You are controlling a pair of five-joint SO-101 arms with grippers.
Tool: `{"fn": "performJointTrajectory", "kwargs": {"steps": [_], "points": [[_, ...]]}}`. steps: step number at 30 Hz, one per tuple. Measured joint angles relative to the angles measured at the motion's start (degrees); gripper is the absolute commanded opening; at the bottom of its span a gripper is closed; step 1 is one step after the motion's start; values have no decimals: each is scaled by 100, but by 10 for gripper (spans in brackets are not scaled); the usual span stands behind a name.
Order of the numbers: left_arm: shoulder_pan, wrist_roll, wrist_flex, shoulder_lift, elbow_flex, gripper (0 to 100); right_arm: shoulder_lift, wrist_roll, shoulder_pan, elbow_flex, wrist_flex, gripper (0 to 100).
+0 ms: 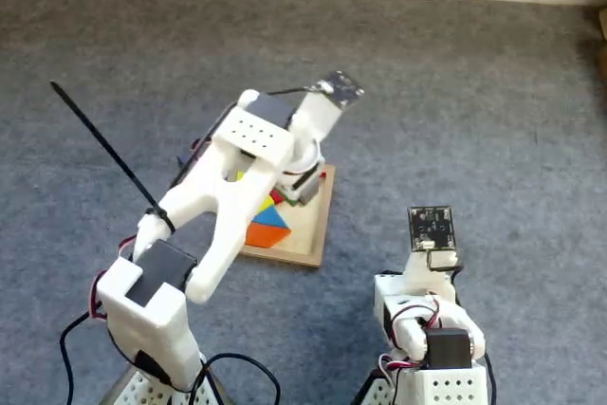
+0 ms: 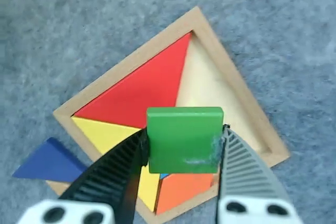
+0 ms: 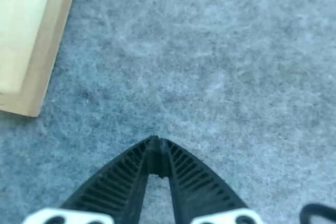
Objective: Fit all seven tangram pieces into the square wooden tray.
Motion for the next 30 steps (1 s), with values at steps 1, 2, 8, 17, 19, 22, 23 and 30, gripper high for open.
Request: {"fn": "performJointTrajectory", "kwargs": {"steps": [1,2,8,17,19,22,23,30], "points": [[53,0,0,0,0,86,0,0,0,0,0,5],[88,0,0,0,0,77,0,0,0,0,0,5],[193,0,-519,9,563,66,0,0,0,0,0,5],[193,-35,-730,0,853,67,0,0,0,0,0,5],[185,-35,-853,0,993,68,0,0,0,0,0,5],[185,-35,-1081,0,1196,114,0,0,0,0,0,5],[193,-35,-1134,0,1213,134,0,0,0,0,0,5],[185,-35,-1187,0,1213,155,0,0,0,0,0,5]]}}
